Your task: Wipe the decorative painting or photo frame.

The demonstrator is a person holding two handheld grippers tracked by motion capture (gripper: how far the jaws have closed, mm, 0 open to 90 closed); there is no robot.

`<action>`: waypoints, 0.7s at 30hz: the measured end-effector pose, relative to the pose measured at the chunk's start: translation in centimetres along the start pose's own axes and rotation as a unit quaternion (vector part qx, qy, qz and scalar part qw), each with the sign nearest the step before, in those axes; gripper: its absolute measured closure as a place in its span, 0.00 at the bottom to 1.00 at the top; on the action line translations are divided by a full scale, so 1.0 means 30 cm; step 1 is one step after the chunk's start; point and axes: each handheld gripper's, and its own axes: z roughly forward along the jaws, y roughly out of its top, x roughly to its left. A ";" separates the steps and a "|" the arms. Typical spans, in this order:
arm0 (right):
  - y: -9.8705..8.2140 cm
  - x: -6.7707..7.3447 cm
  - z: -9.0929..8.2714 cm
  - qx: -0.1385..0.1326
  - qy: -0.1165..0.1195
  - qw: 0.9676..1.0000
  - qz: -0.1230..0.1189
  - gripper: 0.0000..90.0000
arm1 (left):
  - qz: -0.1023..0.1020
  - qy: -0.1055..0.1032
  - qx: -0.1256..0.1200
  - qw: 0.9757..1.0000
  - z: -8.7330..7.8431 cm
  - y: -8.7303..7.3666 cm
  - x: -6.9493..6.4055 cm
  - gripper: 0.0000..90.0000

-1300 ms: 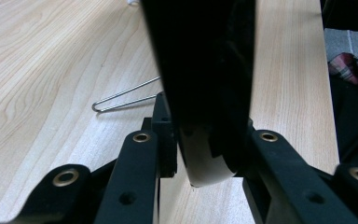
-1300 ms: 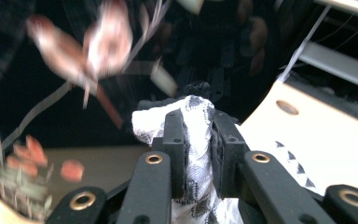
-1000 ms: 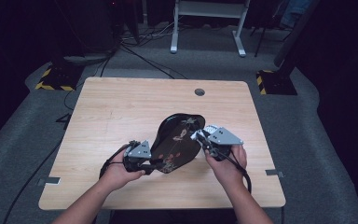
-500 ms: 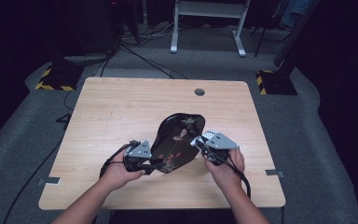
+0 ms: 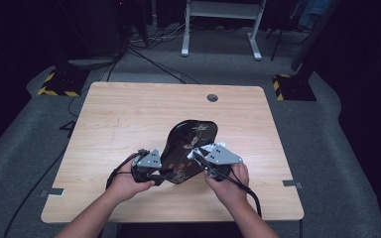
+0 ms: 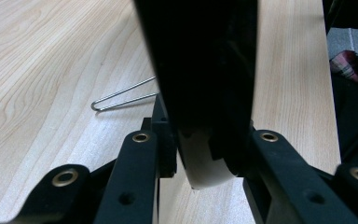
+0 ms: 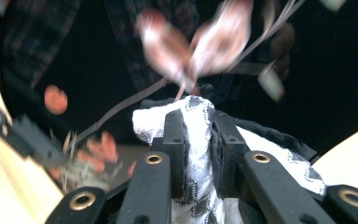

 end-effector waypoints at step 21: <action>-0.090 0.057 0.042 0.038 0.022 0.999 -0.008 0.88 | -0.001 0.000 0.001 1.000 0.005 0.005 0.000 0.81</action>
